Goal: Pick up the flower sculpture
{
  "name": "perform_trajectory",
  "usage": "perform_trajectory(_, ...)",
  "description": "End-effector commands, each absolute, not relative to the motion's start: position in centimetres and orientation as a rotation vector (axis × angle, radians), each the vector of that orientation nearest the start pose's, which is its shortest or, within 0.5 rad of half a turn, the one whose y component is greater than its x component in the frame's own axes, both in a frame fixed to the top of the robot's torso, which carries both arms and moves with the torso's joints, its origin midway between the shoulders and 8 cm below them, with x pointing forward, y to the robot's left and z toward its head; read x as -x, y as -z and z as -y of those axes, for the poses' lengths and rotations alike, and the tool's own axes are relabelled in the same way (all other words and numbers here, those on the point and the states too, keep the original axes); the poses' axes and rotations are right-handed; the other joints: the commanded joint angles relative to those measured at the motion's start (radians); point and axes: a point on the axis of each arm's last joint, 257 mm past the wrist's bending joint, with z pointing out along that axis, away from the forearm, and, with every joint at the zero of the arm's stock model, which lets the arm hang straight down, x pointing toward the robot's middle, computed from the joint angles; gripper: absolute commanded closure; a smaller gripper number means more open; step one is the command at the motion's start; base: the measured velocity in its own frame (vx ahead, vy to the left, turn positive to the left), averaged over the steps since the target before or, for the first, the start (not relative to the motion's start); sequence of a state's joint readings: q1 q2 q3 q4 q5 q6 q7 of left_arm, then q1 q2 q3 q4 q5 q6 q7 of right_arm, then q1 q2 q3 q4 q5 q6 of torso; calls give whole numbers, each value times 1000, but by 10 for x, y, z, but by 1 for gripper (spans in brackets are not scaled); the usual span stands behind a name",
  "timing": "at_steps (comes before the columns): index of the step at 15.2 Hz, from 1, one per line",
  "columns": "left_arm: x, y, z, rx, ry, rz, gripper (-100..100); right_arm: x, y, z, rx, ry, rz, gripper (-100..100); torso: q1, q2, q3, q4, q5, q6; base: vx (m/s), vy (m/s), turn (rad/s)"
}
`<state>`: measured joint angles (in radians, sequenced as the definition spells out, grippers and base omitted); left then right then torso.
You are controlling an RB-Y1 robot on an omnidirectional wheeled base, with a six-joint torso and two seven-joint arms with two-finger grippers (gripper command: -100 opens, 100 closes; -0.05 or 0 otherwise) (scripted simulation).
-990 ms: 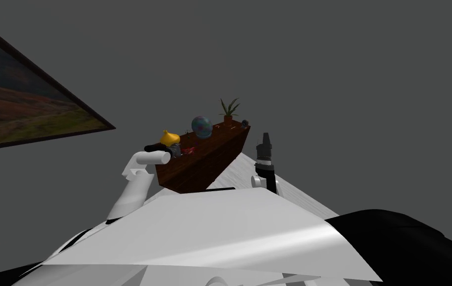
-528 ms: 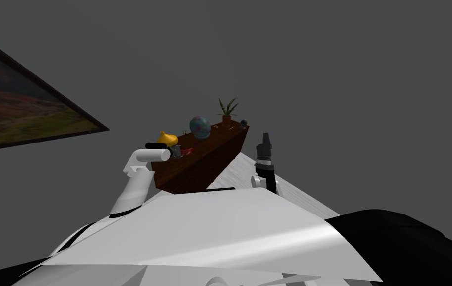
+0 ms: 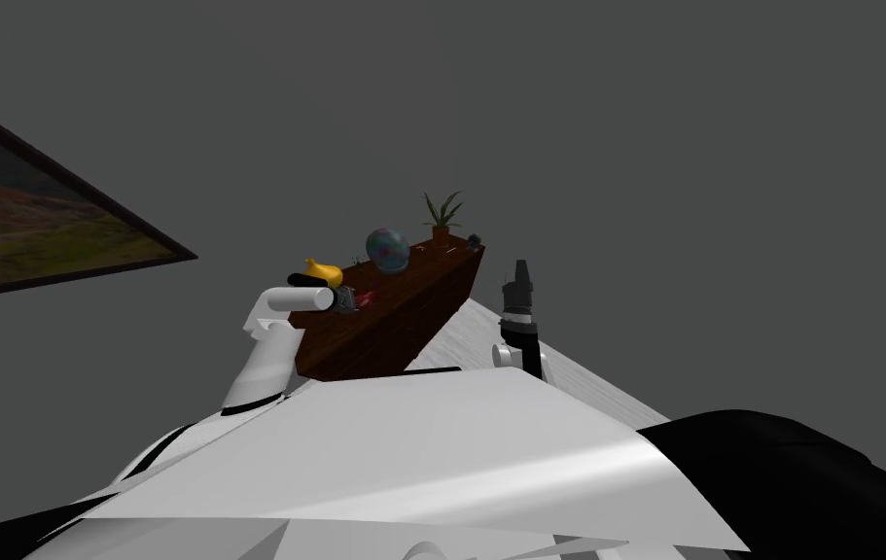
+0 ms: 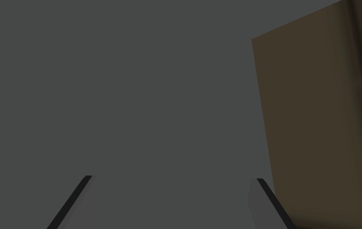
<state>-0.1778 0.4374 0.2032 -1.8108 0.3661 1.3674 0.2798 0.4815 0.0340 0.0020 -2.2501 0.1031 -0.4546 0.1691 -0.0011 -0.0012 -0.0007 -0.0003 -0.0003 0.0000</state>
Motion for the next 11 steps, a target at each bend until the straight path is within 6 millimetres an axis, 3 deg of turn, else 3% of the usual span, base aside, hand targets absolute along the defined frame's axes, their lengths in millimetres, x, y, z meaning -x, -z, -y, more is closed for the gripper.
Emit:
perform_trajectory(1, -475, 271, -380, 2133, 637, -1532, -100, -360, -8, 271, -596, -1075, -725, 0, 0, 0, 0, 0, 0, 0, 16, -11, -38)
perform_trajectory(8, -467, 276, -376, 2216, 599, -1545, -100, -360, -8, 271, -596, -1075, -725, 0, 0, -1, 0, 0, 0, 0, 22, -6, -39)
perform_trajectory(11, -471, 289, -377, 2223, 597, -1541, -100, -360, -8, 271, -596, -1075, -725, 0, 1, 0, 0, 0, 0, 0, 17, 4, -14)
